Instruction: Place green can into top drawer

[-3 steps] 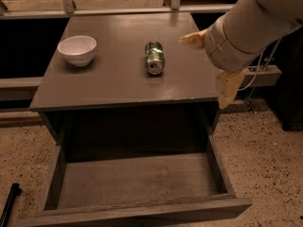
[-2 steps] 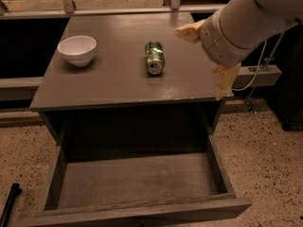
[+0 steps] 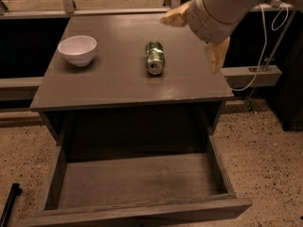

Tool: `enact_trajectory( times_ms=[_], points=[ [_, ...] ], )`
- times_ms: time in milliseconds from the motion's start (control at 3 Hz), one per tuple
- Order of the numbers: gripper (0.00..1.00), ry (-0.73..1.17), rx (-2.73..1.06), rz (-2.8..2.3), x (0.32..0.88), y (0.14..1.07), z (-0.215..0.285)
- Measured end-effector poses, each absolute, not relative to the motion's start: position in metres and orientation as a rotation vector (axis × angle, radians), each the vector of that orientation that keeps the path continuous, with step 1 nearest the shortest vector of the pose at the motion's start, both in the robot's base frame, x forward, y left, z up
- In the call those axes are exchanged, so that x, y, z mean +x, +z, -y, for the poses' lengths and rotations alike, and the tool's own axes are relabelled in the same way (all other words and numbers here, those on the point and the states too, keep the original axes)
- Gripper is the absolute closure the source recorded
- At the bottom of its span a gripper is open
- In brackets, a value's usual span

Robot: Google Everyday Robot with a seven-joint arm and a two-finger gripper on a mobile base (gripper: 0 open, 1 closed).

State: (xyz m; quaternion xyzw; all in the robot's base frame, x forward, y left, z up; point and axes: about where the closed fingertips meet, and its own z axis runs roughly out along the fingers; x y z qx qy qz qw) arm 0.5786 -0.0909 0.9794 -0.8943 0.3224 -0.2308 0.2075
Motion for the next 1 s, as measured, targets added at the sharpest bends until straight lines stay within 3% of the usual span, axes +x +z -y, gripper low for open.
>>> enact_trajectory(
  times_ms=[667, 1000],
  points=[
    [0.0, -0.774, -2.735, -0.508, 0.66, 0.984, 0.053],
    [0.0, -0.785, -2.837, -0.445, 0.693, 0.95, 0.058]
  ],
)
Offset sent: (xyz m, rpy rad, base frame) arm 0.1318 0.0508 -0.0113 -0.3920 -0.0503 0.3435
